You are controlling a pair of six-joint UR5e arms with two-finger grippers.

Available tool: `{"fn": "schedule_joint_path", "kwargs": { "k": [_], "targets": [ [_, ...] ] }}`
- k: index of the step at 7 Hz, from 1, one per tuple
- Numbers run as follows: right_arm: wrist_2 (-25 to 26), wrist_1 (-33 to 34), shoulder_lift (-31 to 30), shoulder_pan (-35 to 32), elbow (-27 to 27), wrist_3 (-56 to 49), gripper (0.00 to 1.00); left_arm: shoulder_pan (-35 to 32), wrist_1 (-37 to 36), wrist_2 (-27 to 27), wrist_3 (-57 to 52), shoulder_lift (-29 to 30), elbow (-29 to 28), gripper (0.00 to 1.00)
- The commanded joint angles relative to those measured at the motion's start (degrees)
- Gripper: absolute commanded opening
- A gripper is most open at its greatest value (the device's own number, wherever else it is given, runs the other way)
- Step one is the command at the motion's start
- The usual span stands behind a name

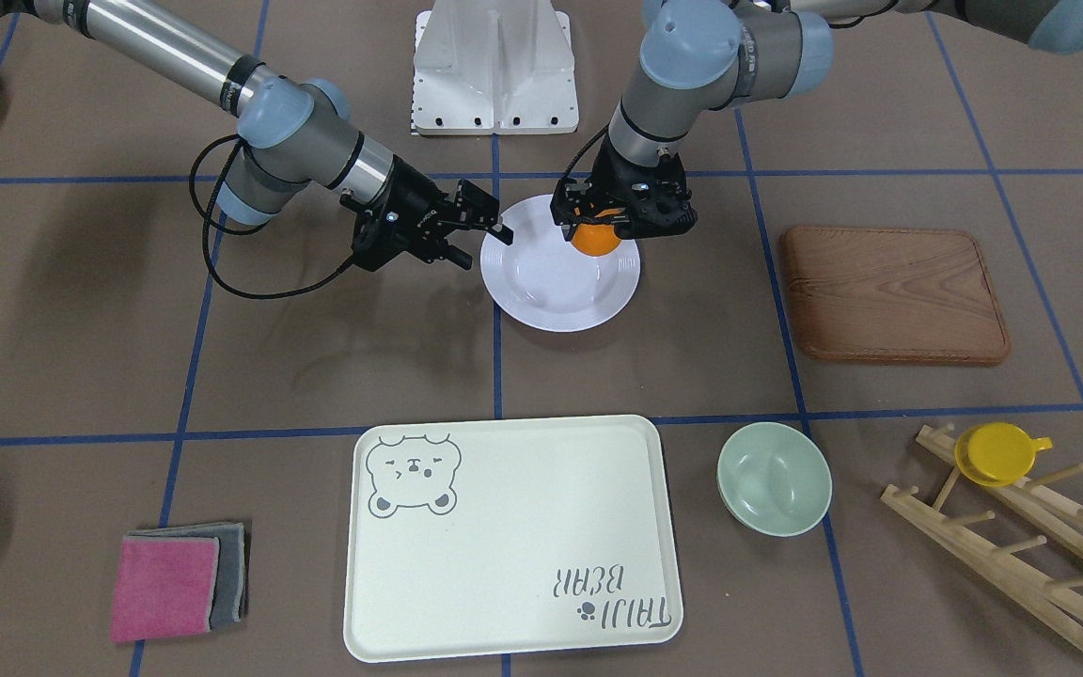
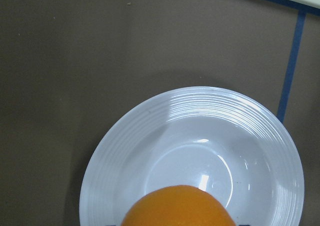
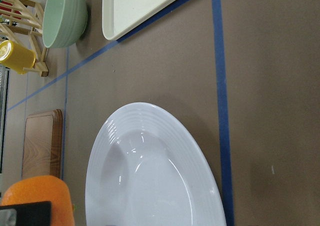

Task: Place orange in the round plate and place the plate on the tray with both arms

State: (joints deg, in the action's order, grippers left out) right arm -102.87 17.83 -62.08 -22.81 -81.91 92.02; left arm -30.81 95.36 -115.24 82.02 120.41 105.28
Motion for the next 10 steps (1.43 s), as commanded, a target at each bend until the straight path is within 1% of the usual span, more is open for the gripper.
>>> {"fn": "schedule_joint_path", "kwargs": {
  "k": [1, 2, 4, 5, 7, 8, 9, 10],
  "targets": [
    [1.2, 0.1, 0.5, 0.8, 0.3, 0.1, 0.87, 0.0, 0.1, 1.6, -0.1, -0.1, 0.0, 0.97],
    [1.2, 0.1, 0.6, 0.8, 0.3, 0.1, 0.83, 0.0, 0.1, 2.6, -0.5, -0.3, 0.3, 0.98],
    [1.5, 0.0, 0.7, 0.9, 0.4, 0.2, 0.76, -0.3, 0.1, 2.4, -0.8, -0.4, 0.8, 0.98],
    [1.8, -0.1, 1.6, 1.1, 1.7, 0.2, 0.75, -0.6, 0.1, 2.5, -0.9, -0.7, 1.7, 0.98],
    [2.5, -0.3, 2.4, 1.4, 2.0, 0.5, 0.73, -0.7, 0.0, 2.6, -0.9, -0.8, 1.9, 0.98],
    [2.5, -0.3, 2.4, 1.4, 1.8, 0.7, 0.66, -0.7, 0.0, 2.6, -1.0, -1.0, 1.9, 0.98],
    [2.5, -2.4, 2.4, 1.4, 1.8, 1.7, 0.53, -0.9, 0.0, 2.6, -0.9, -1.0, 1.9, 0.98],
    [2.5, -4.7, 2.3, 1.3, 1.8, 4.6, 0.42, -1.0, 0.0, 2.6, -1.0, -1.4, 1.9, 0.98]
  ]
}}
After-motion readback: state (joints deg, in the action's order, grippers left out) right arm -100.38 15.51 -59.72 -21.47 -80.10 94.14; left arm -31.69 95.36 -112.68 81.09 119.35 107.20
